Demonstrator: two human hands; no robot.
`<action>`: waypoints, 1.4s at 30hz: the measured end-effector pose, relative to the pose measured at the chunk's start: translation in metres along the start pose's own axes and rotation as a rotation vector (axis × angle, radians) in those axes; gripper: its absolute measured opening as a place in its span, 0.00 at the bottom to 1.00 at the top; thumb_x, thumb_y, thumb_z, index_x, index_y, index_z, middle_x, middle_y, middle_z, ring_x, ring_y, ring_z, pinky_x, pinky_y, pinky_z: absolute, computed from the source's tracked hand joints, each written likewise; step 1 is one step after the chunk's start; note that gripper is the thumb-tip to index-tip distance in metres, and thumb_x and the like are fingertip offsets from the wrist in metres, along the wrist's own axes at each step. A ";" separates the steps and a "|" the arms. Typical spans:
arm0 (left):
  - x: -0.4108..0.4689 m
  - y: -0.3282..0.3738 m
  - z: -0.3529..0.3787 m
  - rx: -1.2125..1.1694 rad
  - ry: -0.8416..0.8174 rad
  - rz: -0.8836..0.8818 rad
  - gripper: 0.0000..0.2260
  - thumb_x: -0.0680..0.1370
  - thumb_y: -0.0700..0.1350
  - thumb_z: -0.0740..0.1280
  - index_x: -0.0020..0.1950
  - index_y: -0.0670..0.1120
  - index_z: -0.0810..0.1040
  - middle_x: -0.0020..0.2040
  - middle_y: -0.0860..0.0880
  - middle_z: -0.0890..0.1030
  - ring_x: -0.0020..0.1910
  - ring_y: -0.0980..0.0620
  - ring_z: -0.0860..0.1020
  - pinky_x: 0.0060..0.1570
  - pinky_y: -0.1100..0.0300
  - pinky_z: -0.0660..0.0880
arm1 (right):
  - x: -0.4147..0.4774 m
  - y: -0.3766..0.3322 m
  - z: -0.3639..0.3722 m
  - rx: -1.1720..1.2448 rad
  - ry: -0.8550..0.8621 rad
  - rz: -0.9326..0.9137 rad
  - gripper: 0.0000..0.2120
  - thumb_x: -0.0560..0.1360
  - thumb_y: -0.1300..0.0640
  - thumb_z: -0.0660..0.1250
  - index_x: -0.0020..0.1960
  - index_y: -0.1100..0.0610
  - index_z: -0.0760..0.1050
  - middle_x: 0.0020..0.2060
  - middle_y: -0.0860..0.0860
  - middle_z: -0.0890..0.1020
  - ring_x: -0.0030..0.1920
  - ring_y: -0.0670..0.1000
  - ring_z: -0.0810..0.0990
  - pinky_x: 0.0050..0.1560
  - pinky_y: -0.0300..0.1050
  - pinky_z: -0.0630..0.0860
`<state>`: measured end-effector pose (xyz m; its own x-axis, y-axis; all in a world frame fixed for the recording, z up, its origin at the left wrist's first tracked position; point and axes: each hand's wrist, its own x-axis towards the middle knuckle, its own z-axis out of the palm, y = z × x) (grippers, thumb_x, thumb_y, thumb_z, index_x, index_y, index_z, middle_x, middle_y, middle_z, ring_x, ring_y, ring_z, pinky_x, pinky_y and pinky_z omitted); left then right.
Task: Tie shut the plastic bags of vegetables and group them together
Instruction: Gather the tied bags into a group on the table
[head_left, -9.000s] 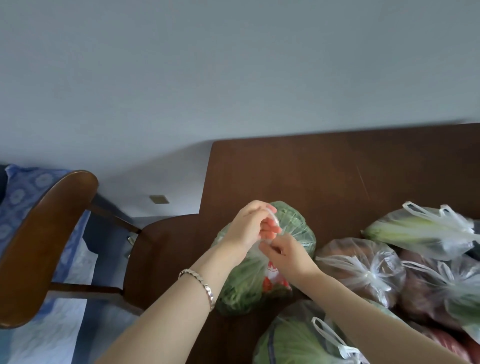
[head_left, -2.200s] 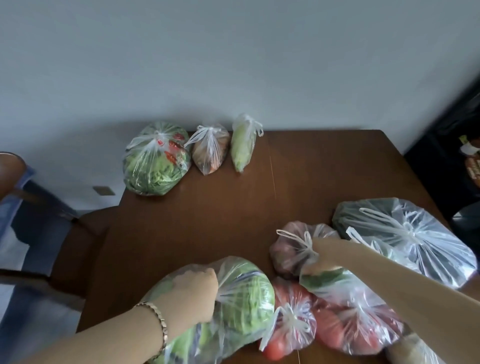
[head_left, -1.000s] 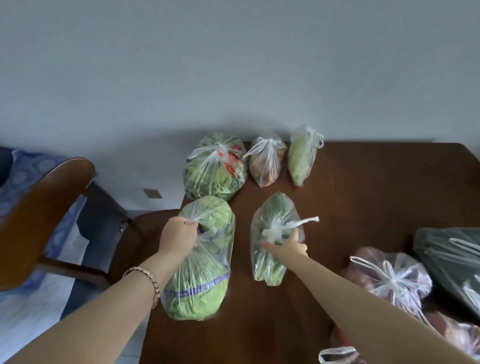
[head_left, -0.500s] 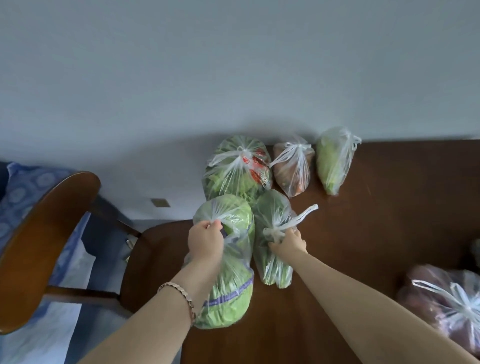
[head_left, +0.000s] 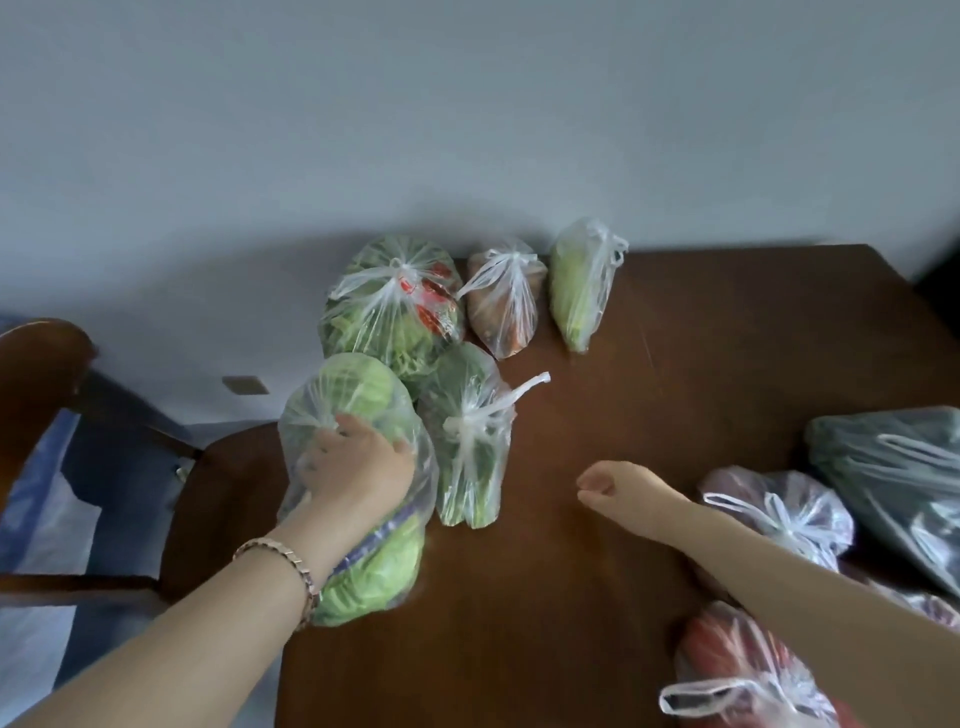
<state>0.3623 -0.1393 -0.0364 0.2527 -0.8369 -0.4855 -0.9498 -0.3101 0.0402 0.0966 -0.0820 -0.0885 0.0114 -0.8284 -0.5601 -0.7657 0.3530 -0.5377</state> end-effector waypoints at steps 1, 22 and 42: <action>-0.001 0.002 0.002 -0.039 -0.014 -0.019 0.32 0.79 0.58 0.49 0.75 0.39 0.45 0.73 0.34 0.55 0.71 0.33 0.57 0.68 0.41 0.62 | -0.006 0.014 -0.008 -0.024 0.009 0.018 0.09 0.75 0.54 0.64 0.53 0.52 0.77 0.48 0.49 0.80 0.48 0.47 0.77 0.50 0.37 0.71; -0.213 0.224 0.155 0.245 -0.332 0.866 0.28 0.70 0.61 0.67 0.63 0.46 0.69 0.62 0.45 0.72 0.59 0.43 0.73 0.56 0.49 0.70 | -0.092 0.186 -0.109 -0.623 0.067 -0.080 0.32 0.71 0.42 0.66 0.70 0.52 0.61 0.68 0.52 0.64 0.68 0.55 0.64 0.67 0.52 0.64; -0.189 0.195 0.148 -0.028 -0.296 0.404 0.05 0.75 0.42 0.62 0.40 0.45 0.69 0.47 0.43 0.77 0.50 0.41 0.77 0.45 0.53 0.71 | -0.056 0.171 -0.084 -0.609 0.241 -0.110 0.14 0.75 0.51 0.58 0.54 0.58 0.75 0.55 0.53 0.79 0.60 0.55 0.71 0.58 0.47 0.64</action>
<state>0.1023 0.0253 -0.0665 -0.2015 -0.7298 -0.6533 -0.9547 -0.0029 0.2976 -0.0887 -0.0122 -0.0963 0.0199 -0.9447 -0.3274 -0.9957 0.0109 -0.0919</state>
